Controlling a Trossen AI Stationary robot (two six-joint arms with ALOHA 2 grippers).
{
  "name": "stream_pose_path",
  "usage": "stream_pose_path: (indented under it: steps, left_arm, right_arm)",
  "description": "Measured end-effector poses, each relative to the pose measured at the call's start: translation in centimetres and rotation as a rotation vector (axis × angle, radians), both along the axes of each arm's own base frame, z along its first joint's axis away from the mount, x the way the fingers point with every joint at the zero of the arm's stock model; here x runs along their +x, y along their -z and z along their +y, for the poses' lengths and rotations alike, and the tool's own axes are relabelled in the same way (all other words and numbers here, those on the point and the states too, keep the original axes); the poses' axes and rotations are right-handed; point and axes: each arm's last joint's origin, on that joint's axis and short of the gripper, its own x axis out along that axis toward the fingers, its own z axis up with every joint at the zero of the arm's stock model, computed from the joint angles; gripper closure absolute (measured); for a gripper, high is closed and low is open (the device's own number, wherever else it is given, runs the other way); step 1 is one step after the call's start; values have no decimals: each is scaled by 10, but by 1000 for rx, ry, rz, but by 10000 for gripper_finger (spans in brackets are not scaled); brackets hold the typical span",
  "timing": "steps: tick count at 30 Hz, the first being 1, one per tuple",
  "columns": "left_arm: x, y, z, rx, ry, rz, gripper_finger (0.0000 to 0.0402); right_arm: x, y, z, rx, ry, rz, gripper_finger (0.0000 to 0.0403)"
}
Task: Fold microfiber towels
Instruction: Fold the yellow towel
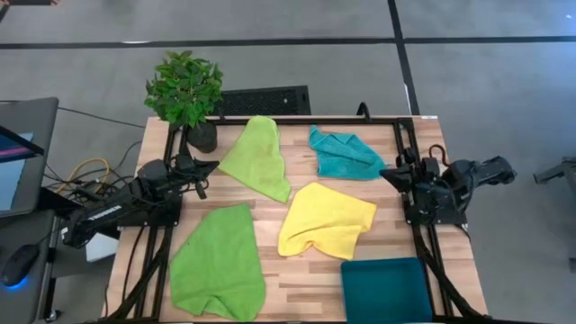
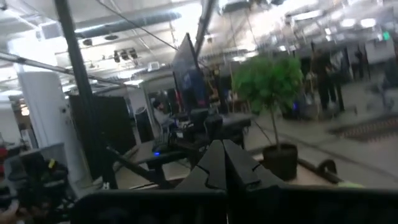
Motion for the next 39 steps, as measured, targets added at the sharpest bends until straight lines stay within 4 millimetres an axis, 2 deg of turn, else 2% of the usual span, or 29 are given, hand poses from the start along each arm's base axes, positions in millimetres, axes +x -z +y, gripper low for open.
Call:
stream_pose_path:
  steps: [4,8,15,19,23,29,34,39]
  left_arm:
    - [1,-4,0,-12,25,-72,401]
    - [0,-23,-6,71,158,-109,401]
    - [8,-51,-4,84,131,-52,401]
    - [29,-64,2,79,126,46,401]
    - [60,-77,9,66,159,154,401]
    - [104,-92,19,45,188,257,401]
    - [134,-95,26,-35,200,287,401]
    - [157,-86,34,-132,175,326,401]
  right_arm:
    - [0,-12,0,-9,5,108,398]
    - [3,-24,0,-4,21,205,400]
    - [4,-37,0,-33,57,456,397]
    - [5,-42,0,22,73,580,398]
    - [5,-40,0,116,110,714,397]
    - [8,-27,2,61,113,925,397]
    - [16,-23,7,60,69,994,396]
    - [23,-20,10,52,68,1033,396]
